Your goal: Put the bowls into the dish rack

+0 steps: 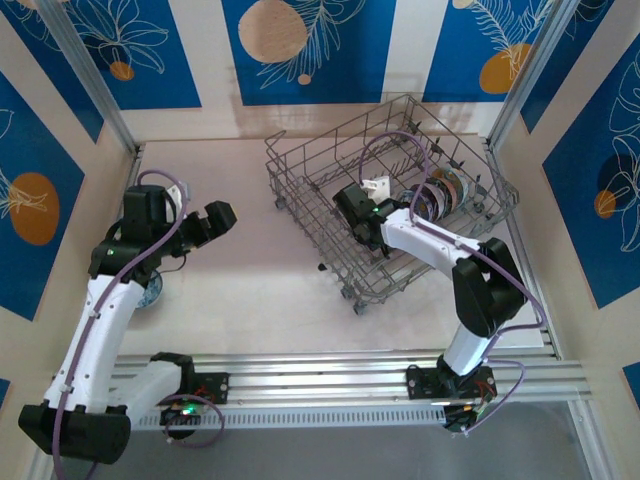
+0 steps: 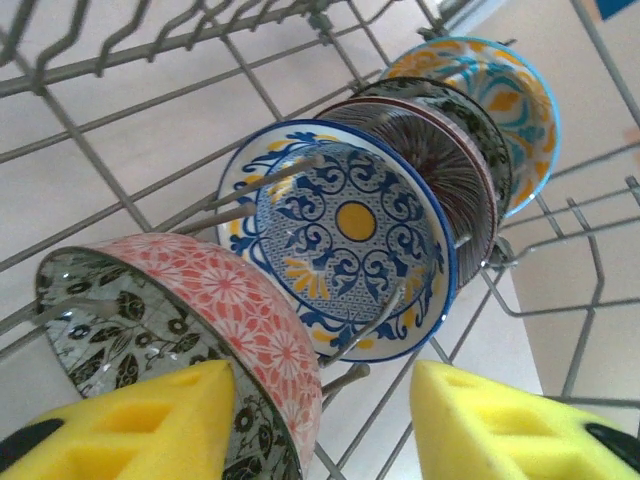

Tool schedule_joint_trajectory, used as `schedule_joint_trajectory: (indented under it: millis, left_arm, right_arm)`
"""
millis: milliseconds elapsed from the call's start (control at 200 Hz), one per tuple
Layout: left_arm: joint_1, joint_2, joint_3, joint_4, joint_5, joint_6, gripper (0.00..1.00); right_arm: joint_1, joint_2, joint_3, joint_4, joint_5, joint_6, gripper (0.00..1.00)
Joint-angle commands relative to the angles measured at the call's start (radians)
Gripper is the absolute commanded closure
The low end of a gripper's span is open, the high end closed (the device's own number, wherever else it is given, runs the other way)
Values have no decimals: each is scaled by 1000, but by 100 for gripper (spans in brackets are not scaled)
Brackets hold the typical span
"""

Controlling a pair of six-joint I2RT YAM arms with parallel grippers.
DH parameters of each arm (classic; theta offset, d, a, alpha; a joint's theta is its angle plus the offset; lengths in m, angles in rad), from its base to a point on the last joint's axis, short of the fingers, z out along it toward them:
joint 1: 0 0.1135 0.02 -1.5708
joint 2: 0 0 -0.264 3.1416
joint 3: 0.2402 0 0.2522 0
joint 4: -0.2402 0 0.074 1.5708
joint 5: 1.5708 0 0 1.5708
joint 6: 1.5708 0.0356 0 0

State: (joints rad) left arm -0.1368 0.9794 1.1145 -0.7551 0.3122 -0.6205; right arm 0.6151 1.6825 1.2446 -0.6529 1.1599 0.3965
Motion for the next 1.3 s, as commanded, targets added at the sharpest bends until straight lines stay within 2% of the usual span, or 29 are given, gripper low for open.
schedule_joint_trajectory:
  millis: [0, 60, 200, 345, 475, 685, 800, 885, 1010, 1161, 1296]
  left_arm:
    - [28, -14, 10, -68, -34, 32, 1]
    - [47, -15, 12, -98, -44, 40, 1]
    - [129, -14, 9, -192, -72, 56, 1]
    - [256, 0, 4, -313, -94, 96, 1]
    - [375, 11, -33, -371, -63, 114, 1]
    - [484, 54, -78, -413, -128, 131, 1]
    - [517, 98, -111, -362, -158, 189, 1]
    - [516, 150, -110, -323, -221, 260, 1]
    - [527, 259, -77, -309, -222, 296, 5]
    - [528, 348, -49, -323, -308, 313, 6]
    - [527, 415, -59, -290, -302, 309, 6]
  right_arm:
    - [-16, -90, -10, 91, -99, -90, 46]
    - [-20, -141, -19, 111, -147, -124, 41]
    - [-29, -249, -40, 116, -226, -162, 35]
    - [-46, -347, -79, 107, -313, -155, 31]
    - [-61, -409, -127, 129, -415, -155, 30]
    - [-93, -412, -152, 168, -559, -185, 30]
    - [-112, -414, -161, 208, -617, -202, 30]
    - [-127, -436, -195, 275, -667, -223, 30]
    - [-165, -477, -239, 339, -768, -227, 30]
    - [-204, -494, -247, 356, -831, -218, 30]
    - [-236, -490, -242, 363, -888, -197, 30]
